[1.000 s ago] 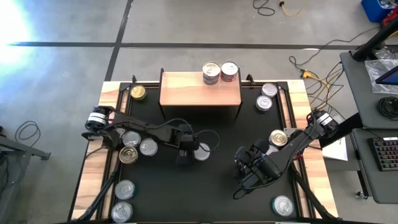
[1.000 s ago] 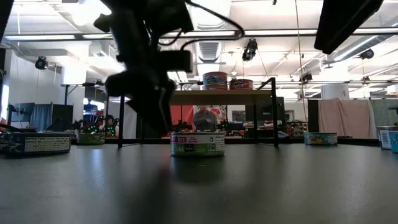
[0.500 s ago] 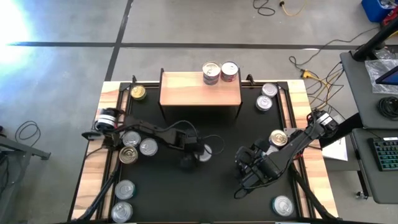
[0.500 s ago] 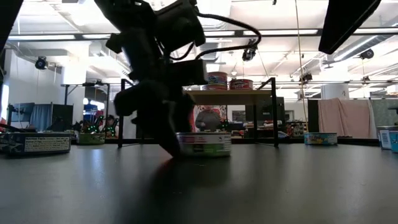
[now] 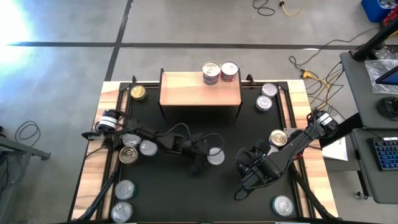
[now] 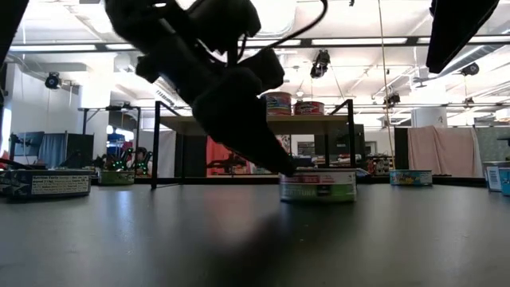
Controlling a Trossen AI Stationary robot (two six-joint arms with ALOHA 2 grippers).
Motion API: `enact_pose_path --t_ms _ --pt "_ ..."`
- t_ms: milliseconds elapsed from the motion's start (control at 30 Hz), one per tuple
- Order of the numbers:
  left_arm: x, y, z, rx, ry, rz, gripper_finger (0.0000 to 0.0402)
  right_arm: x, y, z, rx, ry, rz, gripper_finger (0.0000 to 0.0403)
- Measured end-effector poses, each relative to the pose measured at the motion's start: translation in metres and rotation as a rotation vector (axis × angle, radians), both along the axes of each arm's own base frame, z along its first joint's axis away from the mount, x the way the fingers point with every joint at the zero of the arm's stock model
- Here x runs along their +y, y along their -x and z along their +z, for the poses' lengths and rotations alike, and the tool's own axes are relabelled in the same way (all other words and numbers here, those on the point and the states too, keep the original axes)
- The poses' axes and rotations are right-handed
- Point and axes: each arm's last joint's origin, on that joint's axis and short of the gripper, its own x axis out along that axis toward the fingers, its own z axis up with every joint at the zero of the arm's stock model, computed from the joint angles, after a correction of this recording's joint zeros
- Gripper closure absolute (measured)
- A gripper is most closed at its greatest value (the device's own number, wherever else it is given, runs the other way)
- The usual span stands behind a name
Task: Stack canned seafood by type on shelf
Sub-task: Put the white-green tuna can on the shelf
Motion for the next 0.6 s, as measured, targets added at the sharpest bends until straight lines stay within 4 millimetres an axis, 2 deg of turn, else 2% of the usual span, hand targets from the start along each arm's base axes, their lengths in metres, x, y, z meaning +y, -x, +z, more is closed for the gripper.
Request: enact_pose_path --t_ms 300,467,600 --pt "-0.028 0.022 -0.02 -0.083 0.002 0.036 0.0042 0.0 -0.001 -0.001 0.01 0.011 0.03 0.0035" --pt "-0.025 0.03 -0.028 -0.099 -0.002 0.057 0.0042 -0.005 -0.008 -0.009 0.042 -0.009 0.04 0.0035" --pt "-0.019 0.034 -0.033 -0.1 -0.033 0.05 0.0036 -0.015 -0.019 -0.032 0.074 -0.084 0.051 0.0034"
